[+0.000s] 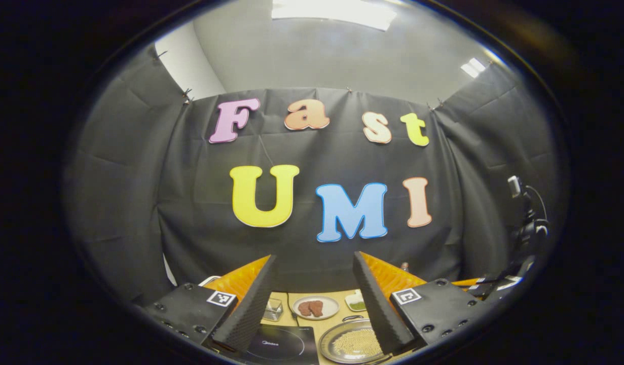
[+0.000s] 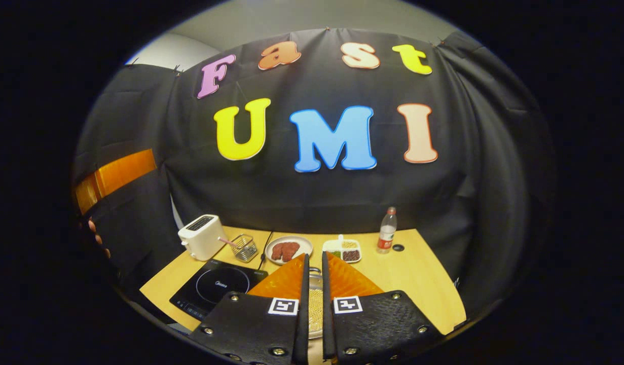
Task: First push the handle of the pot to place it horizontally, then grasp the pot with both hands and set it on the induction cooktop.
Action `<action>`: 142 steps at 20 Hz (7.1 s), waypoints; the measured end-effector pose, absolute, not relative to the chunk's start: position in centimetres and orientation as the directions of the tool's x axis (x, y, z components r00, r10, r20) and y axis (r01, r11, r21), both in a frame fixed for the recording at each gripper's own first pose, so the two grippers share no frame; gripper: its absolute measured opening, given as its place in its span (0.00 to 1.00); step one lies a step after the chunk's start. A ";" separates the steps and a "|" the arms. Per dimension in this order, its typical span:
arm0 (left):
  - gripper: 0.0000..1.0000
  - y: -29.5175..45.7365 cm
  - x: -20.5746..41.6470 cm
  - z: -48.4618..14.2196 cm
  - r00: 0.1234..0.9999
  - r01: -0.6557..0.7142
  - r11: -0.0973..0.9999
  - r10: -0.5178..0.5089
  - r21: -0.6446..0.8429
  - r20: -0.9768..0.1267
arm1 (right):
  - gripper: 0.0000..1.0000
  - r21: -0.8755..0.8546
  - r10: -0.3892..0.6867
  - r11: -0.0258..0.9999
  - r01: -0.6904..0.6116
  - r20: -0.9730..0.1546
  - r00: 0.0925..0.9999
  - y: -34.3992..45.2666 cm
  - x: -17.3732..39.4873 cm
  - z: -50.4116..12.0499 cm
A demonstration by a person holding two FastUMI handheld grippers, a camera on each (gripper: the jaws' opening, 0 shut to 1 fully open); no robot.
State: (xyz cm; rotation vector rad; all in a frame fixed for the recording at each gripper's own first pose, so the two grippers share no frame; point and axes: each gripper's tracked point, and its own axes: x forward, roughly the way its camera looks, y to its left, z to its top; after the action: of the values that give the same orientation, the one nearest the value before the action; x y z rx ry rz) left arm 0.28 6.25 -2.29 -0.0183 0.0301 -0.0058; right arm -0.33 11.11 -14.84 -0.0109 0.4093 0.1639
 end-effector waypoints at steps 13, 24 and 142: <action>0.99 10.4 -1.6 -4.2 0.994 -0.093 0.995 0.091 -0.026 -0.065 | 0.06 0.246 0.334 0.941 -0.231 -0.777 0.533 15.5 -5.3 -29.9; 0.99 14.1 -3.4 -5.6 0.978 -0.185 0.983 0.183 -0.012 -0.104 | 0.05 0.420 0.436 0.900 -0.117 -0.863 0.255 19.8 -8.7 -37.8; 0.97 -5.9 11.6 -52.0 0.571 0.162 0.982 -0.173 -0.096 -0.802 | 0.98 0.012 -0.032 0.997 0.074 -0.830 0.557 -8.3 7.9 -44.6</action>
State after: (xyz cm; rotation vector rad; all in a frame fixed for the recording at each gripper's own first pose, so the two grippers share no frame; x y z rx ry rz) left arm 11.63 -5.88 -52.00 -0.0118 0.9423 -0.1965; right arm 7.88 -8.28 -44.58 0.0469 0.9775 -0.0627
